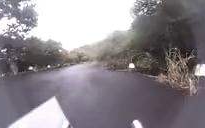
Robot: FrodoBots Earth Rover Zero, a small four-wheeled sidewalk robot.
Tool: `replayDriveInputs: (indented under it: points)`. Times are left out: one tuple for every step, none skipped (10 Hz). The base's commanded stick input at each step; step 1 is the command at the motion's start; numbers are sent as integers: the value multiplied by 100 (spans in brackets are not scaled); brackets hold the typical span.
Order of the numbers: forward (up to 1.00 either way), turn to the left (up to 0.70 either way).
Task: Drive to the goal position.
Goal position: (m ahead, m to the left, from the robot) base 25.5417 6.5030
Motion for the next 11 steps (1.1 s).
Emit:
replayDriveInputs:
  points:
    - [100, 0]
    - [100, 0]
    - [100, 0]
    - [100, 0]
    - [100, 0]
    - [100, 0]
    - [100, 0]
    - [100, 0]
    - [100, 0]
    - [100, 0]
    - [100, 0]
